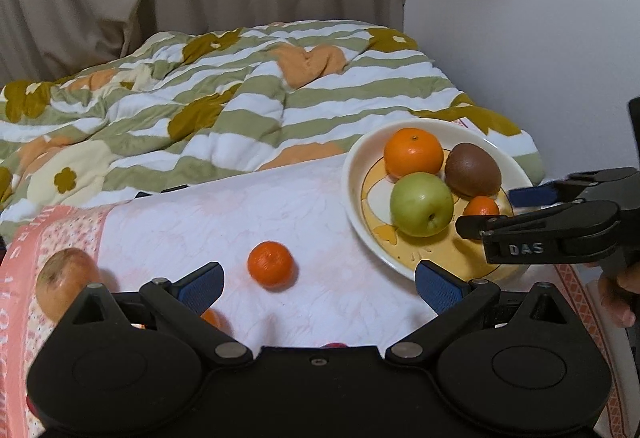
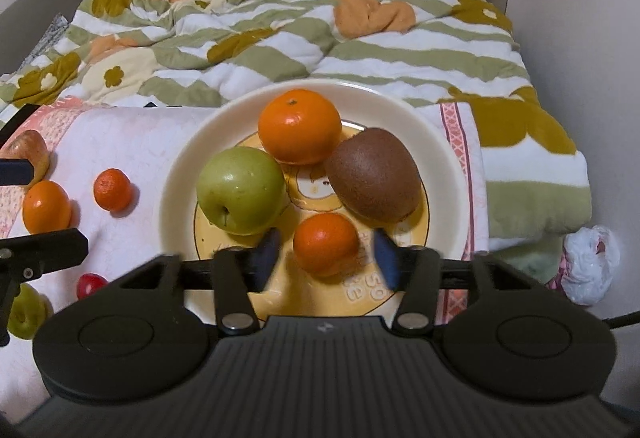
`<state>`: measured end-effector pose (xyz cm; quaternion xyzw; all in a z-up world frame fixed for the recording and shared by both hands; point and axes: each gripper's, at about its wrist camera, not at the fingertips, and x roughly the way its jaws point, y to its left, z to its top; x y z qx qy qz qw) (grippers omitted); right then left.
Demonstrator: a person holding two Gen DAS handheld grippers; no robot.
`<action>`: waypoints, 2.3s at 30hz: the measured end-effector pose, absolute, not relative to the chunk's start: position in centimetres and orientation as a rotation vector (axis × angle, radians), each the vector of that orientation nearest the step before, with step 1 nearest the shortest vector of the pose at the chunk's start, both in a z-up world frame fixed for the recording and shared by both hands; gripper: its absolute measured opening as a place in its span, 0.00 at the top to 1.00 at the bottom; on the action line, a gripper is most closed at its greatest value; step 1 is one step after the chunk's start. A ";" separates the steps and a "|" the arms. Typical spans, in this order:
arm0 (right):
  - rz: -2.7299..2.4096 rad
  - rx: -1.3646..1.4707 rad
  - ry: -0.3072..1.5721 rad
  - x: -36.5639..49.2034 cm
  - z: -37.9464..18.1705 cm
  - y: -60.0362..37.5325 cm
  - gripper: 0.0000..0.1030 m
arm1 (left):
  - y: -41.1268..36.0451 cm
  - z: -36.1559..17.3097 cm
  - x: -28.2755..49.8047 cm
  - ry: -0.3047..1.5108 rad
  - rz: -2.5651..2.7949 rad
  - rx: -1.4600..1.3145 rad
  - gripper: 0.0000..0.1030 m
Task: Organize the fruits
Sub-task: 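Release the green apple with the left tool while the right tool releases the mandarin into the bowl, then move both tools back over the remaining fruits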
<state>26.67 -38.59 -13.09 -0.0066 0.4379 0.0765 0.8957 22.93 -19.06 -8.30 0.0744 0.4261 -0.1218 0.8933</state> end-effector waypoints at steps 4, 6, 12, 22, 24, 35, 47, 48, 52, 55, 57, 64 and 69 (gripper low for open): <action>0.145 -0.034 0.880 25.7 -12.3 -38.8 0.00 | -18.9 -7.9 22.2 0.879 -0.233 0.154 0.00; 0.134 -0.029 0.881 25.4 -12.0 -39.0 0.00 | -18.8 -7.7 21.8 0.871 -0.231 0.156 0.00; 0.125 -0.008 0.857 23.7 -10.1 -39.7 0.00 | -18.8 -6.5 20.2 0.838 -0.217 0.160 0.00; 0.134 -0.003 0.799 19.4 -5.9 -39.3 0.00 | -17.2 -3.5 16.0 0.761 -0.183 0.086 0.00; 0.142 -0.006 0.779 18.4 -5.1 -39.0 0.00 | -16.7 -2.9 14.8 0.742 -0.165 0.076 0.00; 0.234 -0.001 0.749 14.2 -2.3 -35.7 0.00 | -12.7 -1.2 9.9 0.720 -0.052 0.065 0.00; 0.226 0.026 0.767 10.6 -2.5 -27.7 0.00 | -4.3 -1.6 7.3 0.709 -0.004 0.096 0.00; 0.218 0.029 0.770 10.3 -2.5 -26.8 0.00 | -3.6 -1.7 7.5 0.714 -0.010 0.106 0.00; 0.186 0.065 0.775 9.3 -2.5 -23.2 0.00 | -0.1 -2.1 8.0 0.730 -0.043 0.132 0.00; 0.147 0.072 0.778 8.9 -2.9 -20.6 0.00 | 2.3 -2.6 8.6 0.740 -0.075 0.132 0.00; 0.121 0.085 0.785 8.8 -3.4 -19.1 0.00 | 3.9 -3.1 9.2 0.753 -0.090 0.139 0.00; -0.004 0.132 0.809 8.3 -5.9 -15.3 0.00 | 7.6 -5.6 11.4 0.805 -0.180 0.138 0.00; -0.065 0.143 0.840 8.7 -8.2 -13.4 0.00 | 9.0 -7.8 13.3 0.830 -0.223 0.165 0.02</action>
